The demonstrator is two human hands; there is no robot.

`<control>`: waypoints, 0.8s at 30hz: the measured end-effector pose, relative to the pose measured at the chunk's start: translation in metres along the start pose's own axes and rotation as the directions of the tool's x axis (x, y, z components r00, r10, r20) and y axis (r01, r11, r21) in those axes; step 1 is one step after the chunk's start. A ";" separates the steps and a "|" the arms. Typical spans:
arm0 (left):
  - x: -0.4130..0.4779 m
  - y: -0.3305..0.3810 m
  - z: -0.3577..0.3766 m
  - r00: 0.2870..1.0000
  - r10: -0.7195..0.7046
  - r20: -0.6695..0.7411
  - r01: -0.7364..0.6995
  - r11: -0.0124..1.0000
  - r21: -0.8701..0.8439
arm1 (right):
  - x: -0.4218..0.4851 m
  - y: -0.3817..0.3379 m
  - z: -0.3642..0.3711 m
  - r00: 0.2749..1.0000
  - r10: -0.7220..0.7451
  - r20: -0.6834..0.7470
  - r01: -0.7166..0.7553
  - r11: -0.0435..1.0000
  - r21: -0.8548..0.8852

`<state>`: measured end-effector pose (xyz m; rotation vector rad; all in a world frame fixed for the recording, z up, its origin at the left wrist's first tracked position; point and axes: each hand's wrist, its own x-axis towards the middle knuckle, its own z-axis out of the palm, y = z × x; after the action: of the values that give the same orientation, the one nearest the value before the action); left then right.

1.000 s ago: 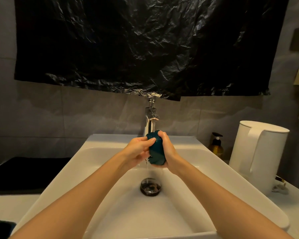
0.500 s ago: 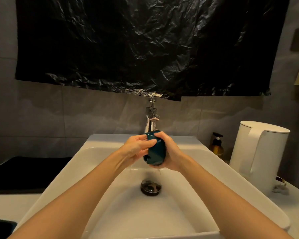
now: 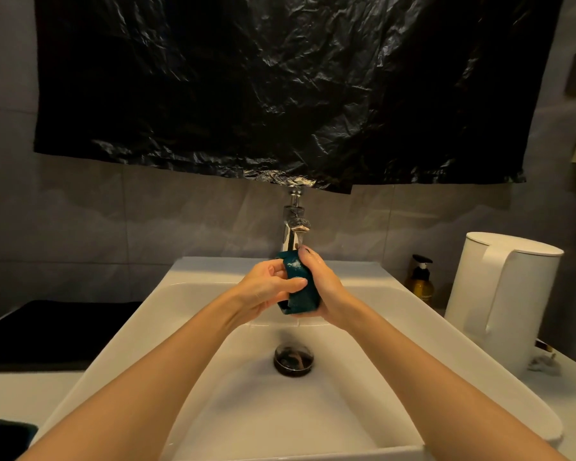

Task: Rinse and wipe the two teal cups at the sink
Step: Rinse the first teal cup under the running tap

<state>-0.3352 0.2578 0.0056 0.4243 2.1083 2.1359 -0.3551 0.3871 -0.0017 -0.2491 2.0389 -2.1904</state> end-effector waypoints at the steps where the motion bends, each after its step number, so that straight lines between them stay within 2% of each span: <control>1: 0.000 0.000 0.000 1.000 0.003 0.003 -0.003 1.000 0.011 | -0.001 -0.001 0.002 0.999 0.032 -0.015 -0.032 0.999 0.027; 7: -0.001 0.000 0.001 1.000 0.014 0.011 -0.015 0.999 0.032 | -0.006 -0.005 -0.004 0.997 0.054 0.061 -0.057 0.997 0.047; 10: -0.004 0.000 0.004 0.997 0.025 0.067 -0.029 0.998 0.063 | -0.010 -0.008 -0.008 0.967 0.243 0.079 -0.250 0.962 0.112; 12: -0.007 0.000 0.006 0.996 0.023 0.089 -0.030 0.996 0.082 | -0.011 -0.008 -0.010 0.954 0.289 0.082 -0.298 0.947 0.121; 15: -0.006 0.000 0.007 0.996 0.046 0.074 -0.047 0.999 0.014 | -0.008 -0.005 -0.007 0.978 0.208 0.031 -0.210 0.970 0.121; 17: -0.005 0.002 0.012 0.999 0.053 -0.006 -0.053 0.995 -0.084 | -0.005 -0.003 -0.002 0.991 0.128 -0.027 -0.124 0.986 0.108; 21: 0.003 0.008 0.024 0.970 -0.069 -0.235 0.005 0.965 -0.263 | -0.007 -0.001 0.008 0.996 -0.040 -0.079 0.037 0.999 -0.040; 24: 0.005 0.008 0.026 0.950 -0.120 -0.290 0.028 0.953 -0.303 | -0.009 0.001 0.013 0.984 -0.143 -0.102 0.131 0.984 -0.118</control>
<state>-0.3320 0.2843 0.0139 -0.0209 1.8499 2.5534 -0.3431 0.3760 -0.0020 -0.2954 2.2708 -2.2176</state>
